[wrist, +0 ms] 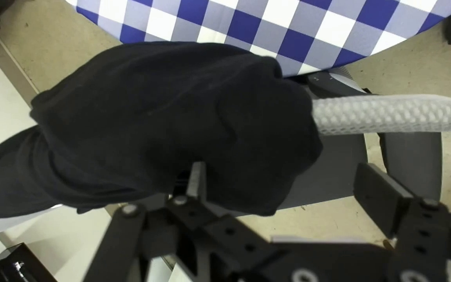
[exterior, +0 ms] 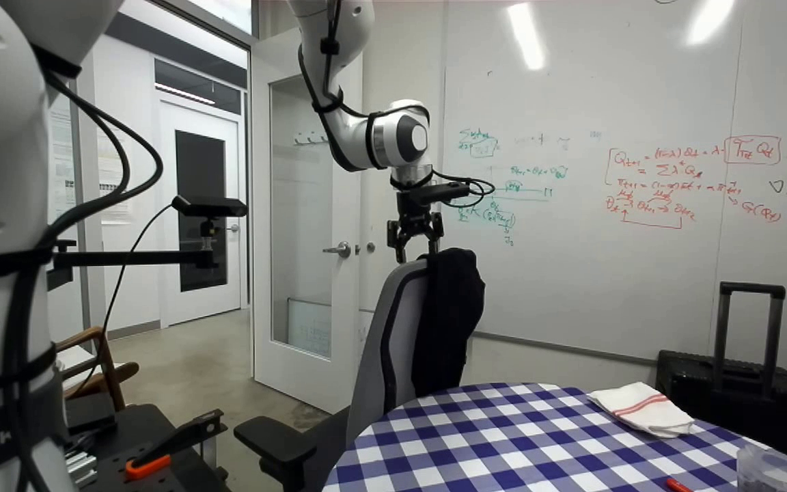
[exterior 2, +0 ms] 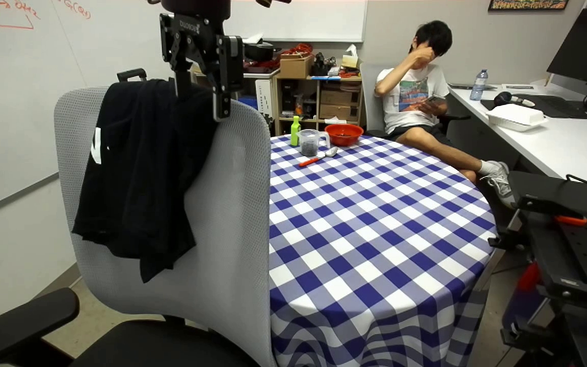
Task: Pick the cloth on the back rest of the chair and put it on the table
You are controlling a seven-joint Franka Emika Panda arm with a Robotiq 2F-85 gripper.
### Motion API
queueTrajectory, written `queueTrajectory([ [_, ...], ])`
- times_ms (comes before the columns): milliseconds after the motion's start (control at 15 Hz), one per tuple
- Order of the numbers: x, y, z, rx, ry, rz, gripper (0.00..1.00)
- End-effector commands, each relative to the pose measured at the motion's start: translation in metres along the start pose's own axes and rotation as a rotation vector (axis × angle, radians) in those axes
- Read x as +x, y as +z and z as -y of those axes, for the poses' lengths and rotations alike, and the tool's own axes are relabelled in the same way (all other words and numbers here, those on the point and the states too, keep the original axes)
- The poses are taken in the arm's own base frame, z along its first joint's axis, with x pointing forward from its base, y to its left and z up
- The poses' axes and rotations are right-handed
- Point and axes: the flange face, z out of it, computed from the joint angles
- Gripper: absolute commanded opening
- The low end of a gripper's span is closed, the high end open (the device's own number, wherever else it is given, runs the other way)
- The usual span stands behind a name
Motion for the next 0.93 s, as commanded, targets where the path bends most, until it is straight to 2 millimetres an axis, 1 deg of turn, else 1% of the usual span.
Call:
queueTrajectory([
  [0,0.003,0.005,-0.013,0.004,-0.008,-0.009,0.66],
  [67,0.003,0.007,-0.014,0.003,-0.009,-0.011,0.57],
  [333,0.006,0.008,-0.020,-0.018,-0.017,-0.012,0.28],
  [400,0.007,0.008,-0.021,-0.024,-0.013,-0.015,0.19],
  [533,0.007,0.008,-0.024,-0.034,-0.004,-0.022,0.06],
  [600,0.007,0.007,-0.025,-0.045,0.002,-0.026,0.02],
  [733,0.008,0.003,-0.029,-0.079,0.016,-0.039,0.00],
  [867,0.008,-0.005,-0.036,-0.132,0.038,-0.061,0.02],
])
